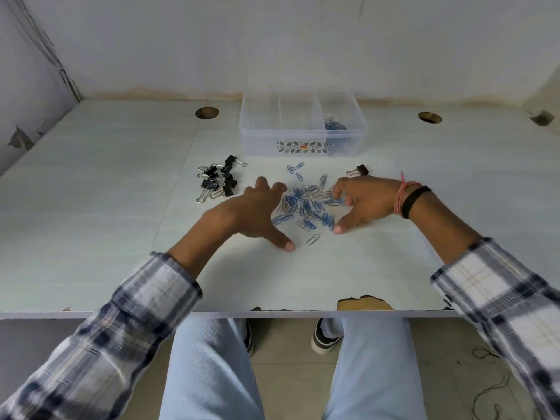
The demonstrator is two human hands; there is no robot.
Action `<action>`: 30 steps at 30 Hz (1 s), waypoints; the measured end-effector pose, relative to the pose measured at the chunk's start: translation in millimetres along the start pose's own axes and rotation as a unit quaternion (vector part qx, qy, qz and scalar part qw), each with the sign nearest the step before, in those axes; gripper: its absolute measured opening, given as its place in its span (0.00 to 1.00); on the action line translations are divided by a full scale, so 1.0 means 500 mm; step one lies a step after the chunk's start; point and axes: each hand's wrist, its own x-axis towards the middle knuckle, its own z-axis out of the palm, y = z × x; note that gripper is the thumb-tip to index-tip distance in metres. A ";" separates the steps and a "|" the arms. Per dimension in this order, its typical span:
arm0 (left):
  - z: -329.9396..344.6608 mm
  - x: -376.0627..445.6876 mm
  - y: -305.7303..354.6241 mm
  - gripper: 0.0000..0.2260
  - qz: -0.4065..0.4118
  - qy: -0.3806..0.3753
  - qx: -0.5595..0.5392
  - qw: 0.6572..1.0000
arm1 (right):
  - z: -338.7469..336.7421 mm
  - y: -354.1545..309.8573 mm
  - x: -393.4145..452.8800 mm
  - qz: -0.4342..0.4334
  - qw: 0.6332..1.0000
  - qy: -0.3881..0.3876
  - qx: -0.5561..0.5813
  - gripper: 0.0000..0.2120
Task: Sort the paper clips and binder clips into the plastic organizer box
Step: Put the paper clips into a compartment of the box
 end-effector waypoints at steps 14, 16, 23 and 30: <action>-0.047 0.076 -0.019 0.41 0.083 0.011 -0.060 0.995 | 0.009 -0.019 0.076 -0.045 0.997 0.052 -0.042 0.53; -0.040 0.091 -0.011 0.40 0.087 0.015 -0.051 0.995 | 0.021 -0.029 0.094 -0.066 0.995 0.062 -0.045 0.47; -0.006 0.094 -0.026 0.15 0.130 0.130 -0.088 0.979 | 0.064 -0.039 0.100 -0.147 0.976 0.162 0.011 0.17; 0.014 0.075 -0.027 0.12 0.137 0.188 -0.092 0.968 | 0.077 -0.059 0.081 -0.157 0.956 0.242 0.055 0.09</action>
